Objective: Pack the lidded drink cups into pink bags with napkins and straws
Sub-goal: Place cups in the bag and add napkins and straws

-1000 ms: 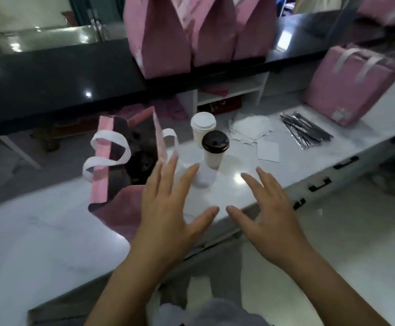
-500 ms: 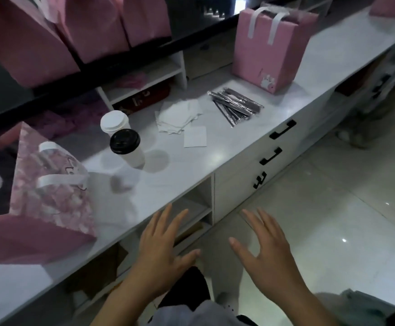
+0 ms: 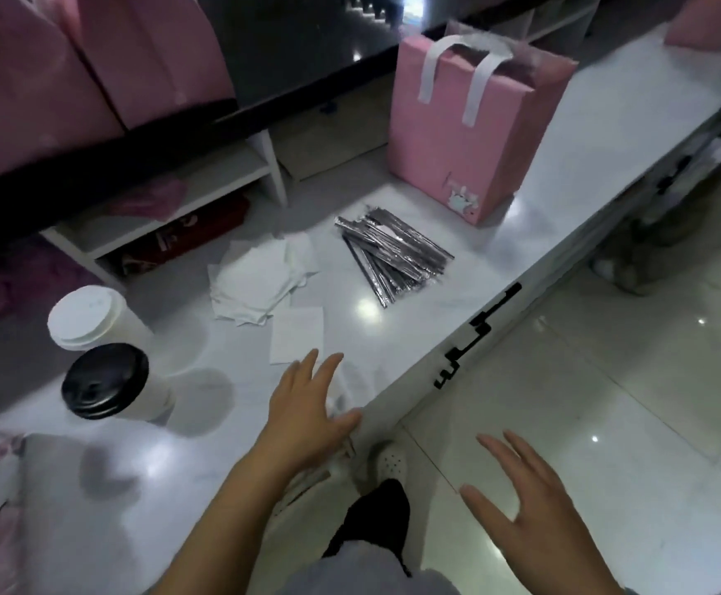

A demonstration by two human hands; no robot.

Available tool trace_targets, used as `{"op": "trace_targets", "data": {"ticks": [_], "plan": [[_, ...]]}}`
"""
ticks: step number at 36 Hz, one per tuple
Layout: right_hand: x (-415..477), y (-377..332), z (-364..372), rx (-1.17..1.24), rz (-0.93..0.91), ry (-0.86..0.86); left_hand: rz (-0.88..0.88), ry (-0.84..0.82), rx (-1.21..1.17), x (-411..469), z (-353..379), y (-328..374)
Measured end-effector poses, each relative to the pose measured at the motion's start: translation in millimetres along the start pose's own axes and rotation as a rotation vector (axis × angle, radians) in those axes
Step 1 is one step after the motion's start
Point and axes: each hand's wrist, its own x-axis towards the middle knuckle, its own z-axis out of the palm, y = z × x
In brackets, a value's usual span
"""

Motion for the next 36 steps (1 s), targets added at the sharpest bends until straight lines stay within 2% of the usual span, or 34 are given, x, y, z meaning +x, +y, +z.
{"op": "trace_targets", "data": {"ticks": [5, 11, 15, 21, 26, 29, 36], "plan": [[68.1, -18.7, -54.1, -0.052, -0.014, -0.024, -0.026, -0.005, 0.009, 80.5, -28.5, 12.6], [142.9, -48.0, -85.3, -0.035, -0.092, 0.026, 0.053, 0.012, -0.025, 150.5, -32.9, 51.5], [165.9, -56.4, -88.5, -0.011, -0.142, -0.061, 0.026, 0.007, -0.13, 179.2, -24.3, 69.3], [209.5, -49.3, -102.0, 0.004, -0.205, -0.202, -0.134, 0.216, -0.098, 207.9, -6.5, 79.6], [269.0, -44.6, -121.9, -0.068, -0.336, -0.325, -0.214, 0.337, -0.153, 219.4, -1.4, 81.2], [301.1, -51.6, -144.6, -0.171, -0.476, -0.419, -0.326, 0.422, -0.152, 211.6, -3.6, 78.6], [370.7, -59.7, -186.6, -0.271, -0.679, -0.602, -0.841, 0.54, -0.218, 174.2, 16.4, 59.3]]}}
